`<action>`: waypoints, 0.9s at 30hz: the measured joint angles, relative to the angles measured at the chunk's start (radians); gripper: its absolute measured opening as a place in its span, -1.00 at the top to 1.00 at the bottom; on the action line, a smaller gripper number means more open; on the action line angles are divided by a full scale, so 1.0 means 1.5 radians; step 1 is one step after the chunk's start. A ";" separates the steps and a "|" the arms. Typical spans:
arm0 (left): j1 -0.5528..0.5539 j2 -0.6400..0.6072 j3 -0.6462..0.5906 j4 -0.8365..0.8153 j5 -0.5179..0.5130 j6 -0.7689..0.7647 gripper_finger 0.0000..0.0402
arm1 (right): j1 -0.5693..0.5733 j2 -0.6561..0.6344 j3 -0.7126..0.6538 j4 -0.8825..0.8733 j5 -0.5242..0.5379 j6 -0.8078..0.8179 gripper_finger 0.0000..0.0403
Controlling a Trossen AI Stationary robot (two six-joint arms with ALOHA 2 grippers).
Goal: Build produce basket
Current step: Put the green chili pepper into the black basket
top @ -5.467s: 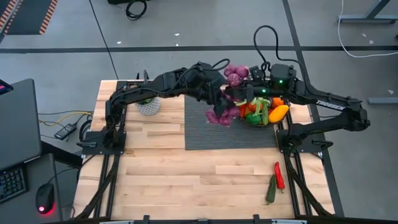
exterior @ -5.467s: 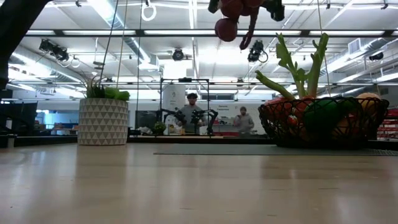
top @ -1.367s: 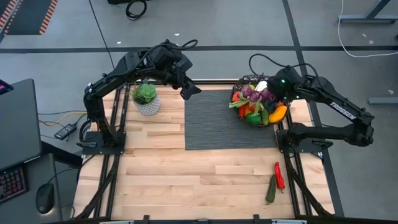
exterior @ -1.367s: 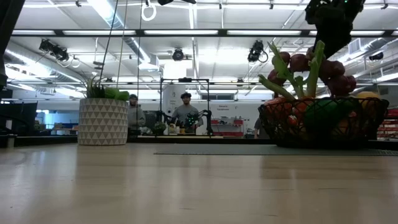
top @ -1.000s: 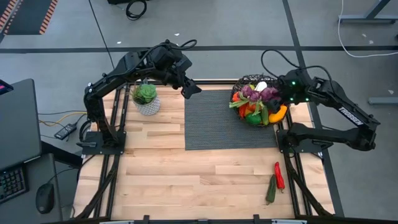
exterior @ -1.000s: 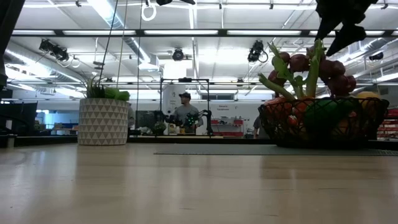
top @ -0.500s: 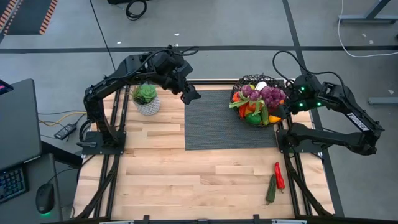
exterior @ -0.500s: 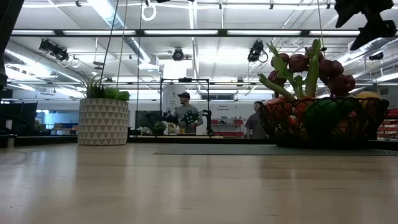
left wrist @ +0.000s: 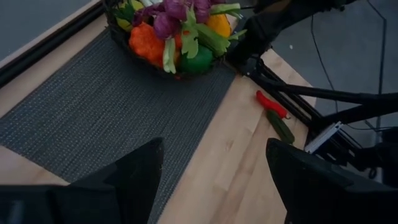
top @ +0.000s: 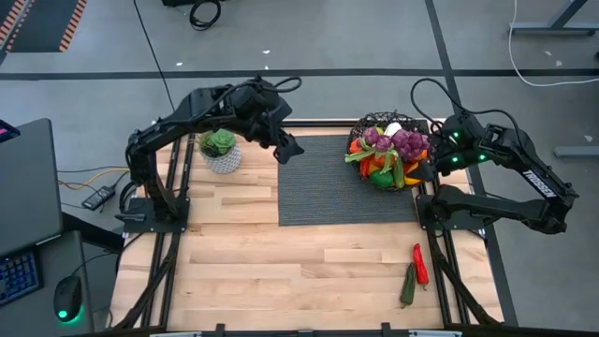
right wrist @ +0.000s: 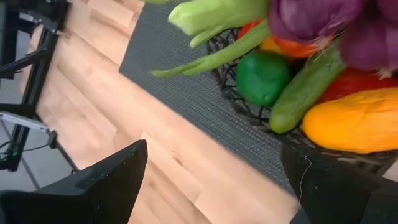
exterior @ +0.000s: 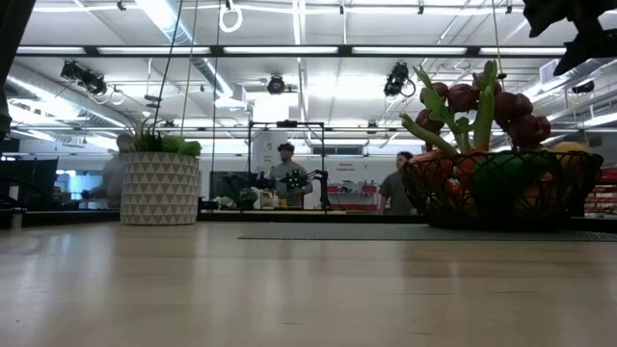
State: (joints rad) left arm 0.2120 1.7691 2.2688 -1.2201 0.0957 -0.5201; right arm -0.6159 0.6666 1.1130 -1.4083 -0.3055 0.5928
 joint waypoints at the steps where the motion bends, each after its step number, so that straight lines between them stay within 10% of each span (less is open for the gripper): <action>1: -0.004 0.000 0.000 0.000 -0.008 0.000 -0.45 | 0.000 0.000 0.000 -0.001 -0.003 0.000 -0.86; 27: -0.070 0.076 0.000 -0.002 -0.016 -0.065 -0.45 | 0.001 -0.019 0.001 -0.105 -0.159 0.134 -0.85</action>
State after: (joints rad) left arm 0.1070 1.8832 2.2684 -1.2232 0.0715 -0.6178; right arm -0.6151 0.6376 1.1141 -1.5655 -0.5443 0.7934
